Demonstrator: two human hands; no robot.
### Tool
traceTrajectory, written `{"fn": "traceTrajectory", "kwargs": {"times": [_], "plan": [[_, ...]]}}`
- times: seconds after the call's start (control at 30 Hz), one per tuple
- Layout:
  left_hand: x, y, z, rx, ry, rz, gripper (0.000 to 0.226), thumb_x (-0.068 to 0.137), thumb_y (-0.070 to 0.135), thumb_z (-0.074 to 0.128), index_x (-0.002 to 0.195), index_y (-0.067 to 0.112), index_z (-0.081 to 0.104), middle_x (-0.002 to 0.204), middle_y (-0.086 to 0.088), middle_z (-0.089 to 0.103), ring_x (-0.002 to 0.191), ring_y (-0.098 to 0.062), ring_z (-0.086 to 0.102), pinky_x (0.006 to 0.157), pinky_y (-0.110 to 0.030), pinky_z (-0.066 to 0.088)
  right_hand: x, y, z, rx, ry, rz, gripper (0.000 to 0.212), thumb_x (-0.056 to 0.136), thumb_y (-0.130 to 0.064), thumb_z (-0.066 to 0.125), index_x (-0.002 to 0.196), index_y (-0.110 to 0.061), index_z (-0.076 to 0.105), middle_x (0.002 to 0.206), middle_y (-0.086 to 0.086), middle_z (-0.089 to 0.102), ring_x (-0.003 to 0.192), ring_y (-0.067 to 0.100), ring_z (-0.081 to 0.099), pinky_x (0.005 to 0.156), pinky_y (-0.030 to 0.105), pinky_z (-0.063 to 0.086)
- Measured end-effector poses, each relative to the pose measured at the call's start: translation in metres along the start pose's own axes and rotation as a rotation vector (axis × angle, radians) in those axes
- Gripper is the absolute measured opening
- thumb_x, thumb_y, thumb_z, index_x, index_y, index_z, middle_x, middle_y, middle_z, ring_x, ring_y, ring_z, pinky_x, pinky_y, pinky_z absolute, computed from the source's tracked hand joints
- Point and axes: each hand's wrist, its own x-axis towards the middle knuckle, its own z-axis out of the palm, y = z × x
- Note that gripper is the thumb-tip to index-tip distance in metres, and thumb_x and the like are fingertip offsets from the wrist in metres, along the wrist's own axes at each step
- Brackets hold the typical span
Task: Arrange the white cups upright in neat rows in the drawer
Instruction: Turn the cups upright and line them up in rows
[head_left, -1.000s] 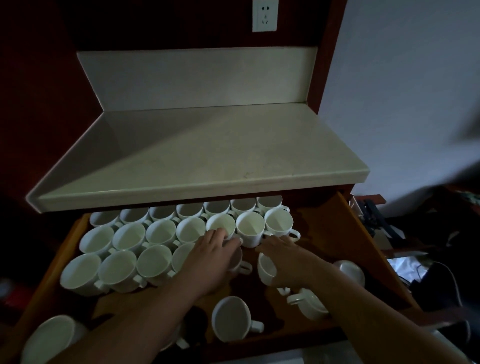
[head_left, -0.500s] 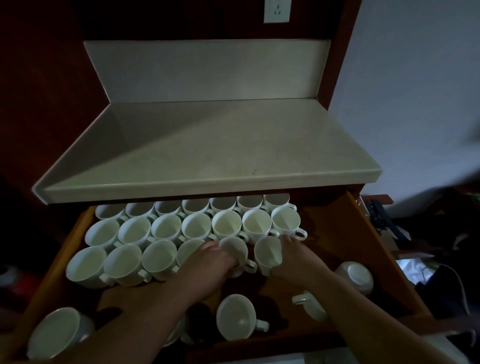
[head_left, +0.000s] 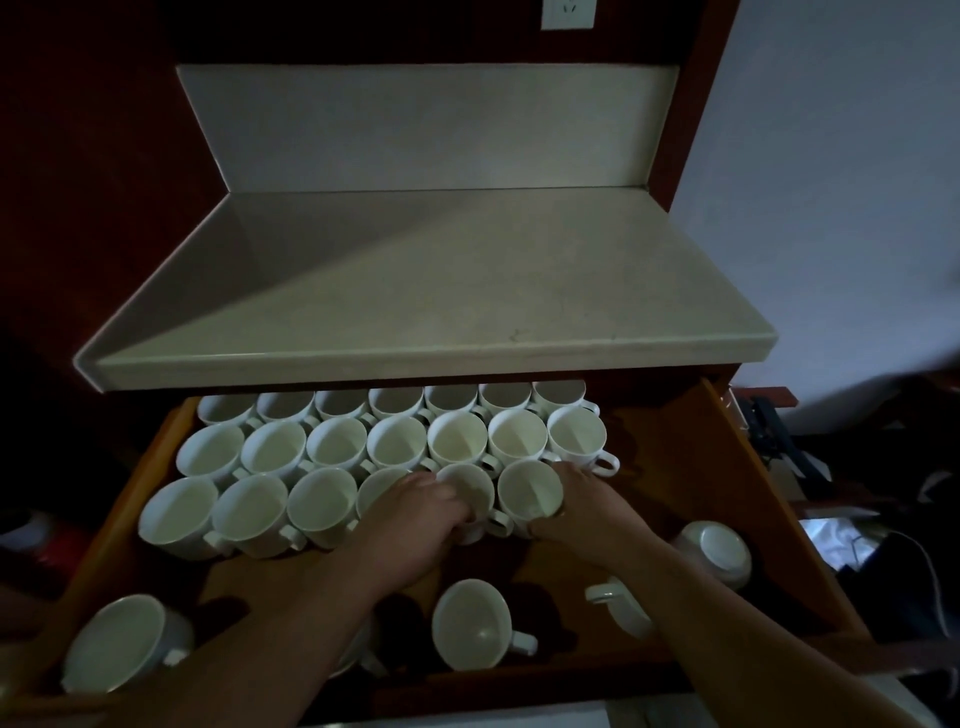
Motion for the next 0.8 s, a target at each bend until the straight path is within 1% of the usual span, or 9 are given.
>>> {"fn": "traceTrajectory", "kwargs": {"times": [0.07,0.13,0.2,0.3,0.43,0.47,0.57,0.63,0.8], "plan": [[-0.006,-0.011,-0.001,-0.074,0.04,-0.03,0.037,0.083,0.039,0.065,0.119,0.031,0.069,0.119,0.009,0.063,0.113,-0.015,0.054,0.09,-0.032,0.046,0.001,0.003,0.001,0.009,0.002,-0.016,0.073,0.075,-0.037,0.089,0.136,-0.022,0.052,0.126,-0.008,0.064,0.112,0.016,0.064,0.088,0.032,0.054],[-0.016,-0.025,-0.007,-0.126,0.031,-0.095,0.061,0.081,0.041,0.074,0.139,0.034,0.059,0.136,0.012,0.054,0.126,-0.012,0.044,0.102,-0.031,0.043,0.001,0.003,0.001,0.013,-0.005,-0.01,0.073,0.077,-0.035,0.088,0.137,-0.02,0.05,0.126,-0.007,0.061,0.113,0.017,0.061,0.088,0.032,0.051],[-0.026,-0.038,-0.015,-0.113,0.005,-0.151,0.072,0.082,0.046,0.076,0.148,0.036,0.05,0.14,0.013,0.05,0.131,-0.012,0.039,0.106,-0.029,0.037,0.002,0.004,0.0,0.024,-0.004,-0.003,0.075,0.075,-0.038,0.088,0.137,-0.02,0.05,0.13,-0.005,0.062,0.115,0.017,0.061,0.093,0.036,0.054],[-0.037,-0.047,-0.022,-0.072,-0.03,-0.191,0.065,0.087,0.039,0.072,0.147,0.037,0.047,0.141,0.012,0.056,0.13,-0.014,0.046,0.105,-0.032,0.04,0.002,0.004,0.0,0.029,-0.01,0.002,0.076,0.075,-0.039,0.089,0.138,-0.02,0.05,0.13,-0.004,0.062,0.114,0.017,0.06,0.091,0.034,0.052],[-0.039,-0.043,-0.02,0.009,-0.044,-0.194,0.055,0.089,0.034,0.068,0.141,0.037,0.049,0.127,0.007,0.069,0.112,-0.022,0.06,0.093,-0.034,0.045,0.002,0.005,0.0,0.042,-0.01,0.002,0.065,0.075,-0.035,0.091,0.125,-0.024,0.051,0.112,-0.011,0.057,0.101,0.011,0.057,0.07,0.017,0.043],[-0.039,-0.043,-0.019,0.031,-0.038,-0.188,0.054,0.089,0.035,0.068,0.139,0.037,0.048,0.126,0.007,0.07,0.109,-0.022,0.062,0.092,-0.035,0.046,0.001,0.003,0.0,0.046,-0.013,0.009,0.064,0.073,-0.037,0.092,0.119,-0.025,0.049,0.108,-0.013,0.056,0.1,0.01,0.059,0.069,0.016,0.044],[-0.039,-0.043,-0.017,0.034,-0.008,-0.178,0.049,0.089,0.035,0.067,0.135,0.036,0.05,0.119,0.006,0.073,0.101,-0.021,0.066,0.084,-0.035,0.046,0.003,0.003,0.004,0.053,0.0,0.038,0.079,0.064,-0.051,0.094,0.123,-0.022,0.05,0.113,-0.008,0.063,0.103,0.015,0.065,0.079,0.029,0.054],[-0.038,-0.043,-0.015,0.023,0.012,-0.168,0.048,0.088,0.034,0.067,0.134,0.033,0.052,0.118,0.005,0.074,0.1,-0.021,0.068,0.081,-0.034,0.044,0.002,0.002,0.005,0.067,0.016,0.045,0.083,0.065,-0.048,0.095,0.127,-0.02,0.048,0.115,-0.004,0.063,0.104,0.017,0.064,0.08,0.031,0.053],[-0.038,-0.036,-0.011,0.026,-0.001,-0.158,0.062,0.089,0.034,0.067,0.148,0.031,0.048,0.135,0.003,0.059,0.122,-0.021,0.055,0.098,-0.036,0.046,0.003,0.004,0.007,0.071,0.015,0.055,0.089,0.065,-0.049,0.095,0.132,-0.017,0.046,0.12,-0.002,0.065,0.106,0.017,0.064,0.085,0.036,0.057]]}}
